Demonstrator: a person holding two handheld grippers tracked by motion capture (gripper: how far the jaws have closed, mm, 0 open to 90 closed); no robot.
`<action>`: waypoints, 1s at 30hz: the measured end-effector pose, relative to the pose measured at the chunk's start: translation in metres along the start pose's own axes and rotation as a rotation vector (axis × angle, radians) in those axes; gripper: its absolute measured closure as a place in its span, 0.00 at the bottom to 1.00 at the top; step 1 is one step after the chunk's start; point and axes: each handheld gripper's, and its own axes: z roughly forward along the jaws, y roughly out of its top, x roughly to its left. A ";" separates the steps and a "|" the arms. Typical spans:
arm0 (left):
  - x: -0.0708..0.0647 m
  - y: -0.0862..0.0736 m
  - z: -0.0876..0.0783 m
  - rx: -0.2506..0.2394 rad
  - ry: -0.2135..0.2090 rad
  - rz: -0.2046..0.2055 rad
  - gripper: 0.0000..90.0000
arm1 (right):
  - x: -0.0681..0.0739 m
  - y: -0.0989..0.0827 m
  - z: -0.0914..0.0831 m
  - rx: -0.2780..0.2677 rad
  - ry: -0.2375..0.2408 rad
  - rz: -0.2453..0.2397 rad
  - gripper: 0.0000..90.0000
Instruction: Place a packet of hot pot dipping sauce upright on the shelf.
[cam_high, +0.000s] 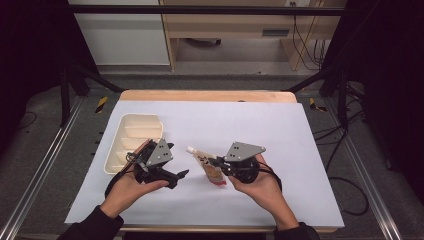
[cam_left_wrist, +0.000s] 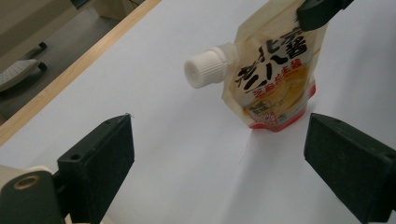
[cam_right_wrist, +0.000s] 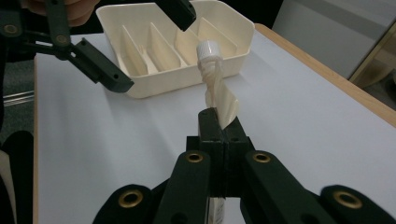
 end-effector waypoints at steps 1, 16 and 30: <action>0.000 0.000 0.000 0.005 -0.003 0.005 0.09 | 0.001 -0.001 -0.001 -0.004 0.006 0.000 1.00; -0.001 0.013 -0.001 0.029 -0.041 0.065 0.10 | 0.010 -0.008 -0.005 -0.022 0.037 0.004 1.00; 0.002 0.011 0.001 0.045 -0.065 0.086 0.11 | 0.016 -0.015 -0.009 -0.039 0.068 0.010 1.00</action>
